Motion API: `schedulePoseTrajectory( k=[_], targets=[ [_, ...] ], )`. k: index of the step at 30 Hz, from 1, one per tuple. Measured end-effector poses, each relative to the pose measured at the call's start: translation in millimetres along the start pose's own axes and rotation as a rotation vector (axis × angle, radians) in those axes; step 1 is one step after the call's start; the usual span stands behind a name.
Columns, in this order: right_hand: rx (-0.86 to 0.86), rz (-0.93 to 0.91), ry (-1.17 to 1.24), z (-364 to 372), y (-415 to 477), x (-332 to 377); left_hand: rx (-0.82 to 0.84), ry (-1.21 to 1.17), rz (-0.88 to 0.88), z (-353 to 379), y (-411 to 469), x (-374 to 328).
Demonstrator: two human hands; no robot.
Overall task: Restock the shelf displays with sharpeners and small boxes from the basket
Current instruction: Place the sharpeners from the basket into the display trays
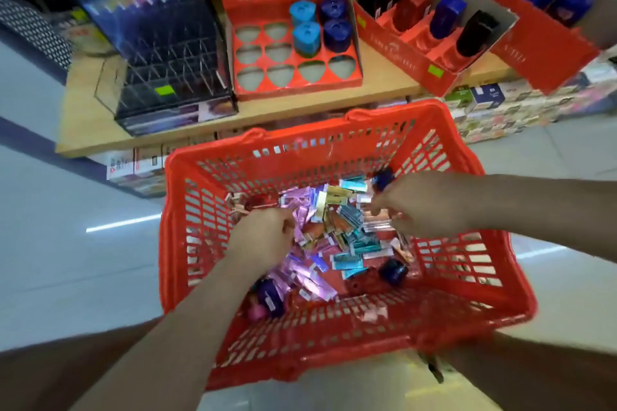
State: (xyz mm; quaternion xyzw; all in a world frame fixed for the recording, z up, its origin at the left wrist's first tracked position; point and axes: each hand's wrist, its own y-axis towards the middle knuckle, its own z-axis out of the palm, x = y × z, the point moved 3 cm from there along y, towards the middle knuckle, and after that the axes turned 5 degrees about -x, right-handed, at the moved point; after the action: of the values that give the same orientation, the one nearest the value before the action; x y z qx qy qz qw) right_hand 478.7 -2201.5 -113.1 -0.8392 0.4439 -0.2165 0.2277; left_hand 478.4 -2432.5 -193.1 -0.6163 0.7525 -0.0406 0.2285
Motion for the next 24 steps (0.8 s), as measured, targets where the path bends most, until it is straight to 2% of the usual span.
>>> schedulePoseTrajectory(
  k=[5,9,13,18,21,24],
  targets=[
    [0.25,0.094,0.095,46.7,11.7,13.7,0.258,0.103,-0.049,55.7,-36.3,31.5],
    [0.272,0.283,0.219,94.4,27.8,13.3,0.381,0.198,0.013,86.8,-42.0,43.2],
    [0.269,0.489,0.479,143.5,38.5,17.4,0.549,0.248,0.094,109.2,-42.3,36.3],
    [0.315,0.457,0.466,182.9,66.1,36.7,0.628,0.285,0.114,125.1,-32.2,33.3],
    [0.308,0.405,0.43,190.5,83.9,54.2,0.656,0.23,0.083,129.1,-27.0,28.7],
    [0.319,0.449,0.507,192.1,89.3,58.6,0.64,0.204,0.078,129.0,-22.0,24.5]
  ],
)
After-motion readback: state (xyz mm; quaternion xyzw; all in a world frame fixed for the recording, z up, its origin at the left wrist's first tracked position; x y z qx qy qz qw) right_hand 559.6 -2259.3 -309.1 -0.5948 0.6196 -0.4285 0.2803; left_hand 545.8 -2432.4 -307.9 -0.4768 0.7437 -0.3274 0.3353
